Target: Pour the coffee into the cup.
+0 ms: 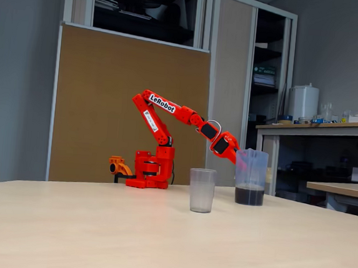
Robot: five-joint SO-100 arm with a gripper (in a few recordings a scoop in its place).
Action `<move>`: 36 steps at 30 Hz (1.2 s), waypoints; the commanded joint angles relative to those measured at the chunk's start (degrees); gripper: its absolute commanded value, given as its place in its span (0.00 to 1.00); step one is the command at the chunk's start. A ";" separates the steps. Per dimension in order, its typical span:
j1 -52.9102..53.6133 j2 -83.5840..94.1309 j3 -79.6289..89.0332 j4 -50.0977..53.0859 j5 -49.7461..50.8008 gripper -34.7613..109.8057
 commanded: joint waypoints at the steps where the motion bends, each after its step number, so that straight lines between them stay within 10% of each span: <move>1: -0.97 -1.05 -2.99 -0.97 0.09 0.38; 36: 3.78 -15.29 -10.11 -8.88 -7.65 0.34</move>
